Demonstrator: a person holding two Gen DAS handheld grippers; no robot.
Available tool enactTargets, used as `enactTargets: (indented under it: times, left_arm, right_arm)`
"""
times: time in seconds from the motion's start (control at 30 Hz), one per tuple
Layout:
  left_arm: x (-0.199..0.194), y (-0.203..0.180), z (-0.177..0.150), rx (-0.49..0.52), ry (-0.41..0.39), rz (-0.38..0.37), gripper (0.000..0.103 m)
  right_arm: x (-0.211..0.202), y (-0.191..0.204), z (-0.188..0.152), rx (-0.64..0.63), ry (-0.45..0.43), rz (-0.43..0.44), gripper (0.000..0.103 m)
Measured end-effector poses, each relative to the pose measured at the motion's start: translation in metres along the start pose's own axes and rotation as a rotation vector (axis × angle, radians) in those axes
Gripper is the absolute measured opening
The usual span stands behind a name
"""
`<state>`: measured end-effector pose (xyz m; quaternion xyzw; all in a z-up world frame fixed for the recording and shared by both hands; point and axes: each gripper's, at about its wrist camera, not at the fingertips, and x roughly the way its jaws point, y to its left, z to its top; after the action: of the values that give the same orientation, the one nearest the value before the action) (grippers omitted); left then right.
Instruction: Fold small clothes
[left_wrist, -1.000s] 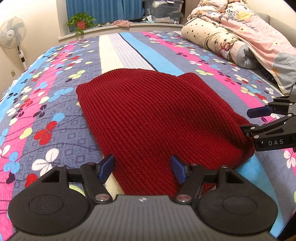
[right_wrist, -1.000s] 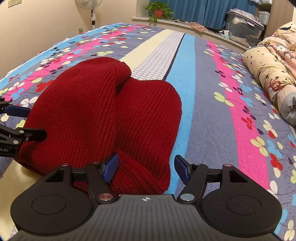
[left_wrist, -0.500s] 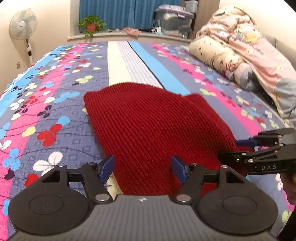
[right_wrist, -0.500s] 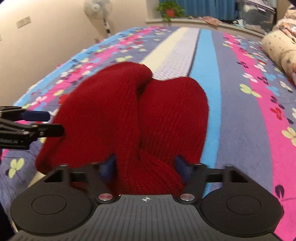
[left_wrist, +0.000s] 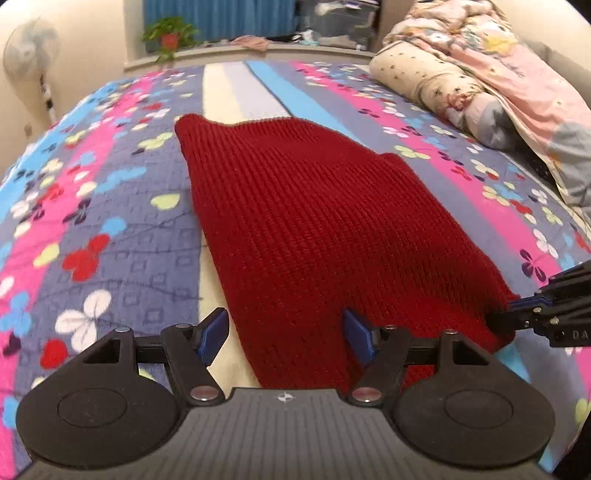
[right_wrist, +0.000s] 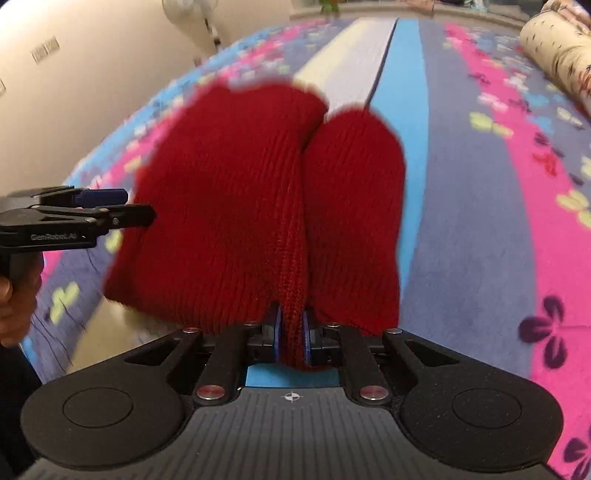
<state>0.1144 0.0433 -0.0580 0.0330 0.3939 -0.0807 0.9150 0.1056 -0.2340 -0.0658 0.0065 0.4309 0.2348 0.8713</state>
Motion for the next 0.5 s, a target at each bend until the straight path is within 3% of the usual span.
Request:
enactTargets:
  times: [0.13,0.17,0.23,0.27,0.37,0.47,0.5]
  left_arm:
    - [-0.022,0.006,0.003,-0.023,-0.103,-0.048,0.074]
    - [-0.018,0.004,0.002,-0.008,-0.084,-0.044,0.074]
    - [0.005,0.001,-0.009,0.041,0.044,-0.006,0.075]
    - [0.01,0.0,-0.013,0.041,0.071,-0.007,0.075]
    - [-0.011,-0.004,-0.009,0.058,-0.009,0.007,0.077]
    - [-0.041,-0.009,-0.008,0.081,-0.101,0.064,0.09]
    - [-0.051,-0.01,-0.006,0.078,-0.122,0.076,0.091]
  right_arm:
    - [-0.003,-0.001,0.003,0.01,-0.023,0.006,0.013]
    - [0.0,-0.001,0.004,0.007,-0.019,0.001,0.013]
    - [0.003,0.003,0.001,-0.022,-0.015,-0.023,0.013]
    - [0.007,0.01,0.001,-0.047,-0.016,-0.036,0.013]
    - [0.002,0.023,-0.002,-0.094,-0.036,-0.057,0.018]
    - [-0.02,0.027,0.0,-0.06,-0.085,-0.081,0.036]
    - [-0.033,0.028,0.0,-0.042,-0.125,-0.101,0.055]
